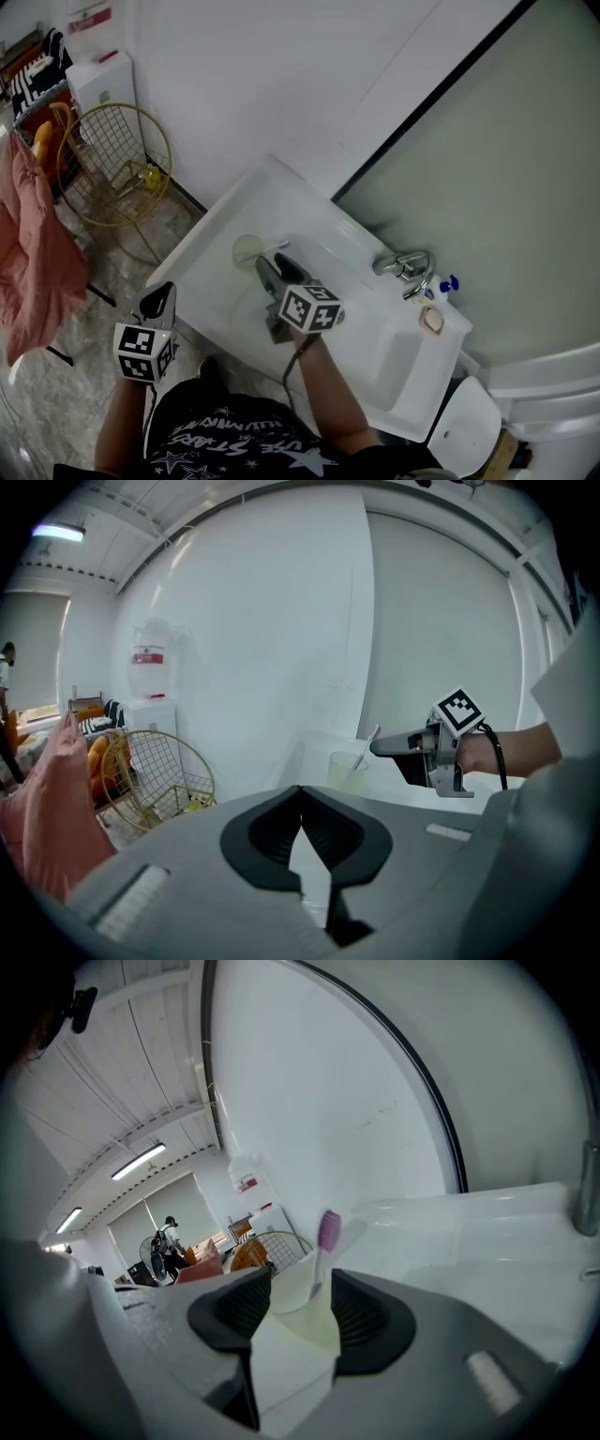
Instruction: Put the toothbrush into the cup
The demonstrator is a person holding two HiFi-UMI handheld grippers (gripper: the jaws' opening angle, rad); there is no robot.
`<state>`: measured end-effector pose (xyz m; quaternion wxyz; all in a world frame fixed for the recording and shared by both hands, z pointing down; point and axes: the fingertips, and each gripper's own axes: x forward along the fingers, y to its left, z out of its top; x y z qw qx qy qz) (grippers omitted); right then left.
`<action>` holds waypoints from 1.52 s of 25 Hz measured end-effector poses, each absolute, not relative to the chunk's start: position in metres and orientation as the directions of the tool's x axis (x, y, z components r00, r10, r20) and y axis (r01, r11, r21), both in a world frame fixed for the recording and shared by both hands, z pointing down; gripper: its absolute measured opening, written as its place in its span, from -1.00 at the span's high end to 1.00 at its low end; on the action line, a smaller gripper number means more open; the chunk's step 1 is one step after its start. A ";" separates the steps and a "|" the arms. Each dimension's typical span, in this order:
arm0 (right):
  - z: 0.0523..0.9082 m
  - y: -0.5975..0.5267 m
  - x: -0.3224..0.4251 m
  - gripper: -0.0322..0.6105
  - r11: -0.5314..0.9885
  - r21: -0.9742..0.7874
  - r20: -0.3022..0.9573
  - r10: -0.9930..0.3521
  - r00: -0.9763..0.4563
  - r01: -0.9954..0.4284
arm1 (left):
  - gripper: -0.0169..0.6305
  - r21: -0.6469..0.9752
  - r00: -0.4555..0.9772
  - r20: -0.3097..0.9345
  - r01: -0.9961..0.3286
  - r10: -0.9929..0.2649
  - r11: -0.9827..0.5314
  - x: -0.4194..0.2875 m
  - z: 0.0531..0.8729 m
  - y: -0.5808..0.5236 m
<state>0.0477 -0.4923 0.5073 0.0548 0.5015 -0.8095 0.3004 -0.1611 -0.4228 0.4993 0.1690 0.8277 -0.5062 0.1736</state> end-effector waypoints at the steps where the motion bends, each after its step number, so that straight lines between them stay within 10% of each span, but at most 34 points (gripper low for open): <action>1: 0.504 -0.487 0.051 0.26 0.319 -0.433 0.386 -0.779 -0.493 -0.843 | 0.92 0.097 0.421 0.452 -0.900 -0.786 -0.426 -0.159 0.496 -0.419; 10: 0.466 -0.443 0.070 0.26 0.375 -0.419 0.313 -0.795 -0.520 -0.827 | 0.92 0.076 0.401 0.409 -0.910 -0.820 -0.407 -0.141 0.470 -0.376; 24: 0.422 -0.366 0.087 0.88 0.431 -0.385 0.239 -0.807 -0.540 -0.816 | 0.92 0.055 0.384 0.378 -0.918 -0.843 -0.393 -0.119 0.453 -0.297; 38: 0.424 -0.272 0.105 0.89 0.479 -0.365 0.237 -0.781 -0.577 -0.798 | 0.92 0.049 0.372 0.350 -0.924 -0.860 -0.379 -0.096 0.457 -0.211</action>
